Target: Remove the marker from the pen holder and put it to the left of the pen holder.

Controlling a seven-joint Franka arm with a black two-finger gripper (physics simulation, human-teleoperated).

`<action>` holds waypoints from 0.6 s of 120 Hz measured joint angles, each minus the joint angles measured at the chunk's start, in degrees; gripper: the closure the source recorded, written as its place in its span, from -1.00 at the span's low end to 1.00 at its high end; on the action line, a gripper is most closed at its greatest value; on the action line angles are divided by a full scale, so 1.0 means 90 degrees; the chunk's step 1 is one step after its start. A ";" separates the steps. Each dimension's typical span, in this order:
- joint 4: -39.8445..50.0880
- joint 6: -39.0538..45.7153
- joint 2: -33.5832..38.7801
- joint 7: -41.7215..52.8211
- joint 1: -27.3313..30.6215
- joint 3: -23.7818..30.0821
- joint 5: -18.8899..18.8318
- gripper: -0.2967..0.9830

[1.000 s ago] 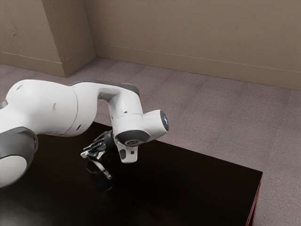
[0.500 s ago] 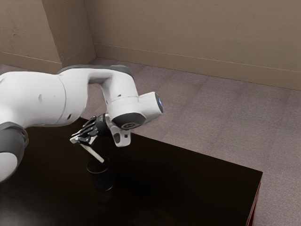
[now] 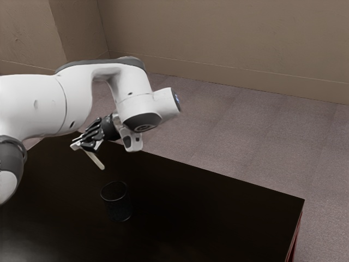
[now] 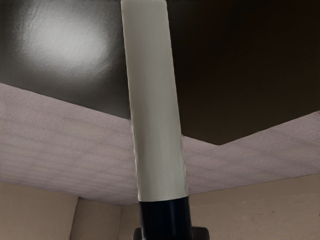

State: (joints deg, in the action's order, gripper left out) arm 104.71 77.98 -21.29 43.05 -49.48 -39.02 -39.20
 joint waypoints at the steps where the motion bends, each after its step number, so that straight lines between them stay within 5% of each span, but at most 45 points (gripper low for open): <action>1: 0.0004 0.0017 -0.0002 0.0012 0.0007 -0.0005 0.0010 0.69; 31: 0.0188 0.1132 -0.0022 0.0545 0.0213 -0.0603 0.0842 0.69; 72: 0.0715 0.3667 -0.0012 0.1330 0.0374 -0.1482 0.2677 0.65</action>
State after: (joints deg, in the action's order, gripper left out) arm 111.14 110.97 -21.39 55.01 -46.11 -52.36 -15.10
